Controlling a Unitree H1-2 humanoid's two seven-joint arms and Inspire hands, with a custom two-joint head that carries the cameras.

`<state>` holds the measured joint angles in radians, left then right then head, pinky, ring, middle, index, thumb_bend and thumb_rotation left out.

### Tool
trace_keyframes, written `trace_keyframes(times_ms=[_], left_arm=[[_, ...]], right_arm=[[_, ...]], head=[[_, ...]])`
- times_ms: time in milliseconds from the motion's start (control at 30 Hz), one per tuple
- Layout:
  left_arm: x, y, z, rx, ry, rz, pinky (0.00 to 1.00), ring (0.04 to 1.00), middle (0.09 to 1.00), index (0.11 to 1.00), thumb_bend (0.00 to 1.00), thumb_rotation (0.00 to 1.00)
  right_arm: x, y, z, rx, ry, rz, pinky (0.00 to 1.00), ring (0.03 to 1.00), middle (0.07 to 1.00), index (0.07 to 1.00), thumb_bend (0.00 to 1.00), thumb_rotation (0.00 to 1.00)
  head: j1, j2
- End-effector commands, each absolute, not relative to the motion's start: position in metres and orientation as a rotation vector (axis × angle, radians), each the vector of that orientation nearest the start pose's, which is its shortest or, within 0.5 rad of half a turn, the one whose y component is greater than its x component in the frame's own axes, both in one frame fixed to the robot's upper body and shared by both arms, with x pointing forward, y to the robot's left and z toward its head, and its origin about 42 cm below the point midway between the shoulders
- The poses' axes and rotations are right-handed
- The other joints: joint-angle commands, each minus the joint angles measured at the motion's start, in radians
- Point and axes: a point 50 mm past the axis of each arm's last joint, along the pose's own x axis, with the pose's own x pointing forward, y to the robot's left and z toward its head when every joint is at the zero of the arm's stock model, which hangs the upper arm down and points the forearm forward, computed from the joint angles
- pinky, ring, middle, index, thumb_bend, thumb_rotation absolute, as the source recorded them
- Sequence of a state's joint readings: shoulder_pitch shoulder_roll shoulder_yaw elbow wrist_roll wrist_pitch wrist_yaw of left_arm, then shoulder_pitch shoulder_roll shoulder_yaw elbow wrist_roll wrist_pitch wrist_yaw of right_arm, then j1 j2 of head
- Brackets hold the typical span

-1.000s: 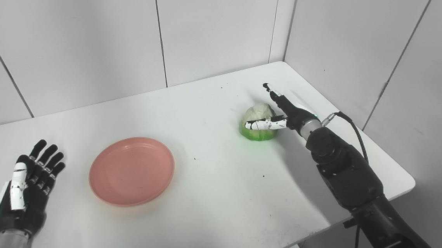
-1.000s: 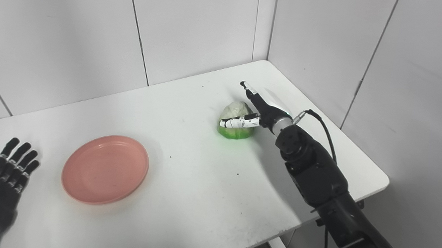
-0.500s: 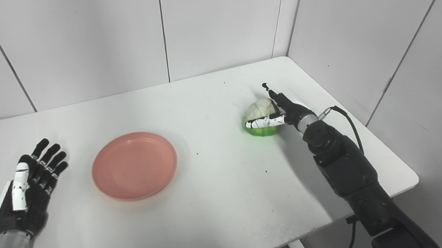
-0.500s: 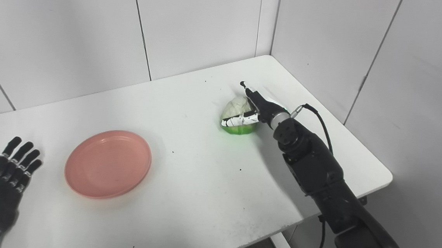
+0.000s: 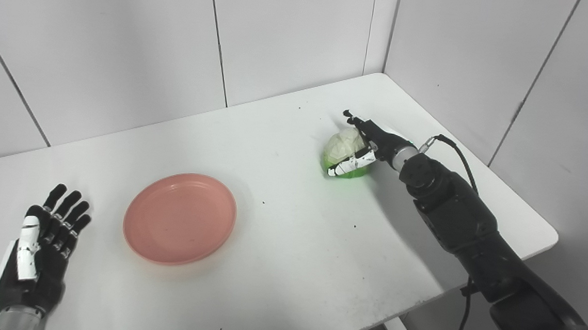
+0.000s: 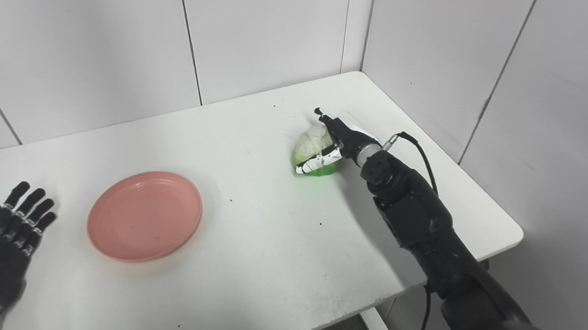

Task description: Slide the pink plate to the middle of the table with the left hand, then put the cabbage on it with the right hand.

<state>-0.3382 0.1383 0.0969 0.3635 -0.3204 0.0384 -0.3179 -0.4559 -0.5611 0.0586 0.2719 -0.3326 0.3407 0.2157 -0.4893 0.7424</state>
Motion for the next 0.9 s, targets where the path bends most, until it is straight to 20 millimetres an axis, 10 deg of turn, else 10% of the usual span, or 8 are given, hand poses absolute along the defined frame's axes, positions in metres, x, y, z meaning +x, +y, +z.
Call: trace_keyframes(times_ms=[0, 133, 200, 267, 867], left_arm=[[0.3815, 0.2527, 0.0929, -0.22, 0.132, -0.243, 0.93, 0.908, 0.917, 0.907, 0.46, 1.0], [0.3814, 0.2519, 0.093, -0.221, 0.131, -0.246, 0.92, 0.906, 0.915, 0.906, 0.47, 1.0], [0.3809, 0.2513, 0.0935, -0.216, 0.13, -0.247, 0.92, 0.907, 0.917, 0.907, 0.47, 1.0], [0.3806, 0.2507, 0.0939, -0.215, 0.13, -0.247, 0.92, 0.907, 0.917, 0.908, 0.47, 1.0], [0.3819, 0.2446, 0.0925, -0.217, 0.136, -0.244, 0.92, 0.905, 0.915, 0.908, 0.47, 1.0]], right_arm=[[0.4318, -0.3885, 0.2382, -0.868, 0.124, -0.037, 0.84, 0.865, 0.871, 0.885, 1.0, 0.18], [0.4339, -0.3854, 0.2328, -0.9, 0.122, -0.046, 0.61, 0.635, 0.656, 0.669, 0.93, 0.03], [0.4344, -0.3833, 0.232, -0.909, 0.122, -0.051, 0.54, 0.554, 0.548, 0.522, 0.61, 0.03], [0.4344, -0.3819, 0.2321, -0.918, 0.129, -0.055, 0.48, 0.466, 0.506, 0.503, 0.54, 0.01], [0.4305, -0.385, 0.2334, -0.873, 0.12, -0.096, 0.42, 0.42, 0.505, 0.498, 0.52, 0.0]], head=[[0.001, 0.001], [0.011, 0.001], [0.011, 0.002], [0.011, 0.003], [0.032, -0.003]])
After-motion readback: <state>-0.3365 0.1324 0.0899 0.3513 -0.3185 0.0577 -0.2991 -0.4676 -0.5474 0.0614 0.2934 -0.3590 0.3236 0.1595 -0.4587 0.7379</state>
